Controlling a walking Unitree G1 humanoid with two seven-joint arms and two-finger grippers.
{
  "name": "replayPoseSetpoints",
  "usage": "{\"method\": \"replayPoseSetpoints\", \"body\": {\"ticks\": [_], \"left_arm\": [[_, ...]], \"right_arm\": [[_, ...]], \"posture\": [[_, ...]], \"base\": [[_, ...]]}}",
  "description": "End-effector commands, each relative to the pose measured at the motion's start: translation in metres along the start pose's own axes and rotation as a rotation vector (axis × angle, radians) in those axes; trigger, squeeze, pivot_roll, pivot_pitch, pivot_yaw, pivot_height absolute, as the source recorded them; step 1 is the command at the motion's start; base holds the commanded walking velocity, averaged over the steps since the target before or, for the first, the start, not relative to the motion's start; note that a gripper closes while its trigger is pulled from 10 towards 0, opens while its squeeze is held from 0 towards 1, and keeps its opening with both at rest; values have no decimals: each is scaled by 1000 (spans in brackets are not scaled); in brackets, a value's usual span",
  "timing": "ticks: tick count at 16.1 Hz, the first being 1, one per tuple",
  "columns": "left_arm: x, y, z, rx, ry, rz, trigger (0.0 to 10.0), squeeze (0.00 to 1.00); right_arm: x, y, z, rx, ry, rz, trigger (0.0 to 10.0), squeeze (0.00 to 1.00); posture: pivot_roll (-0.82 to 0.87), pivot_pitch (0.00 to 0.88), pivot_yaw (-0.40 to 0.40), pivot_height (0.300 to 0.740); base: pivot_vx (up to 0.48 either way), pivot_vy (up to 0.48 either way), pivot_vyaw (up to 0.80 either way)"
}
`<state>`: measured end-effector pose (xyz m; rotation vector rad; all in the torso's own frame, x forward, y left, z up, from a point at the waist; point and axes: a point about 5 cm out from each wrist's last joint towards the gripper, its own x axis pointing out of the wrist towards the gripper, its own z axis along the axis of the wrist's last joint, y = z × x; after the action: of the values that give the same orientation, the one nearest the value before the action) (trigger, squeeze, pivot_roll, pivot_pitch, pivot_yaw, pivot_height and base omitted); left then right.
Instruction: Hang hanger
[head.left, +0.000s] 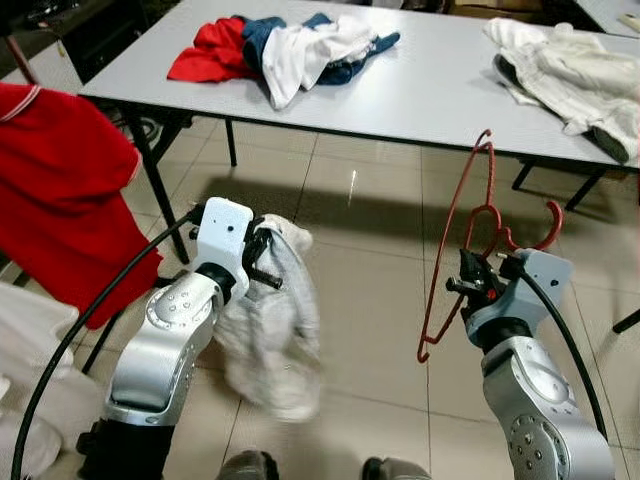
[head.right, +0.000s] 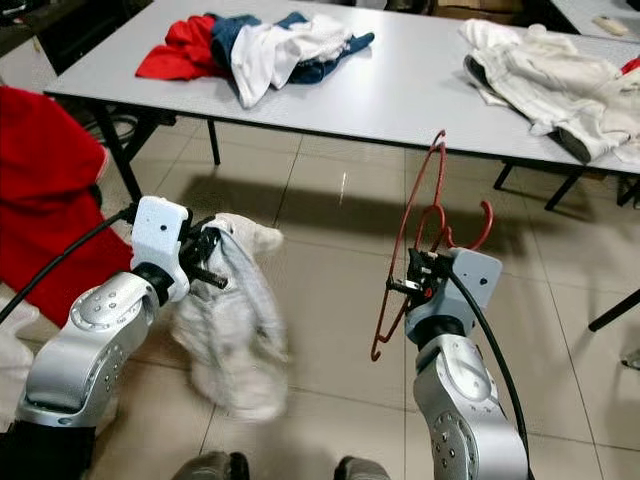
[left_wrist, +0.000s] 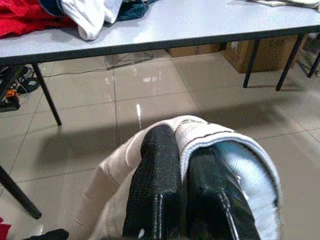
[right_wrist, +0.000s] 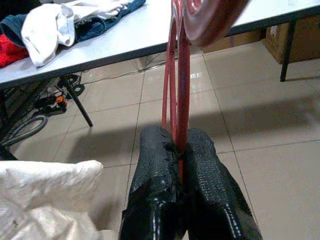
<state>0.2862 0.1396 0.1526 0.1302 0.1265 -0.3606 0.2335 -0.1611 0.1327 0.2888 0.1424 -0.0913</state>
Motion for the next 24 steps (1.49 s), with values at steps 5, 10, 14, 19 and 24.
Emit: {"method": "replayPoseSetpoints", "body": {"ticks": [5, 10, 14, 19, 24], "left_arm": [[0, 0, 16, 7, -77, -9, 10000, 0], [0, 0, 16, 6, -73, -15, 10000, 0], [0, 0, 16, 4, -72, -21, 10000, 0], [0, -1, 15, 5, -69, -27, 10000, 0], [0, -1, 15, 6, -66, -32, 10000, 0]], "right_arm": [[0, -2, -2, -51, 22, -5, 10000, 0], [0, 1, -2, -18, 23, 15, 10000, 0], [0, 2, -1, -25, 20, 18, 10000, 0], [0, 2, -1, -31, 23, 26, 10000, 0], [0, 3, -2, -37, 22, 29, 10000, 0]], "posture": [[-31, 102, -15, 740], [-31, 102, -15, 740], [-31, 102, -14, 740], [-30, 102, -13, 740], [-30, 103, -12, 740]], "base": [[316, 0, 0], [322, 0, 0], [326, 0, 0], [329, 0, 0], [329, 0, 0]]}}
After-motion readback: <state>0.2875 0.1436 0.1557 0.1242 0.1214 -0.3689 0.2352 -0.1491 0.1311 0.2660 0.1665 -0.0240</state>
